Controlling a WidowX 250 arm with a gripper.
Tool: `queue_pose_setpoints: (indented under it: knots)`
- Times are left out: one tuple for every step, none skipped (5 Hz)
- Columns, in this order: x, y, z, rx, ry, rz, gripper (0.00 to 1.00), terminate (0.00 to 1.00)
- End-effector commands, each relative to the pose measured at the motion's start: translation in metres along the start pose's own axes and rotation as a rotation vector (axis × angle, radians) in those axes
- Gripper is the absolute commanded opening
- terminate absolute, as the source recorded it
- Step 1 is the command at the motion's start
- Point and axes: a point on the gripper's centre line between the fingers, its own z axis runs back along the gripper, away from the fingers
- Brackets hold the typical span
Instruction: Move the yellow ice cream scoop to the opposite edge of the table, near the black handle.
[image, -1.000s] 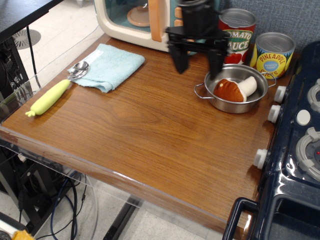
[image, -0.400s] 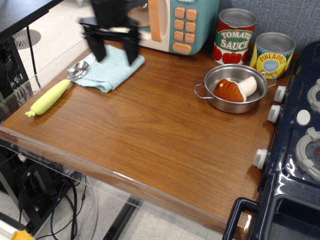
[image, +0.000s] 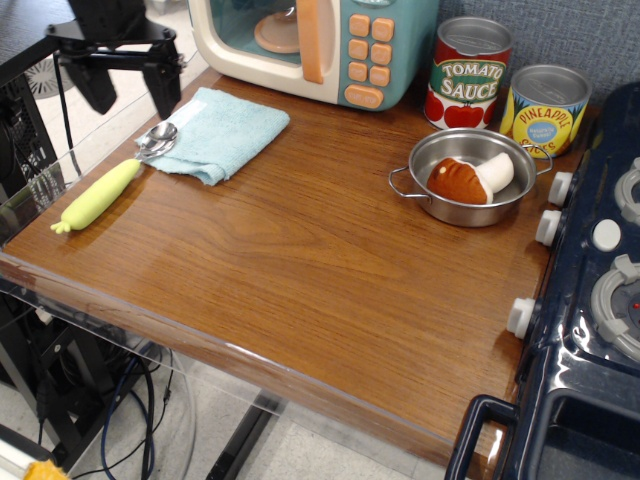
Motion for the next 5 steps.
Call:
queue_pose_setpoints:
  knots:
    - [-0.012, 0.016, -0.019, 0.081, 0.068, -0.008, 1.00, 0.00]
    - [-0.012, 0.022, -0.031, 0.122, 0.127, 0.015, 1.00, 0.00]
    - [-0.015, 0.029, -0.035, 0.149, 0.151, 0.047, 1.00, 0.00]
    - [-0.014, 0.033, -0.040, 0.160, 0.173, 0.069, 1.00, 0.00]
    - [-0.014, 0.031, -0.041, 0.151, 0.151, 0.057, 0.00, 0.00]
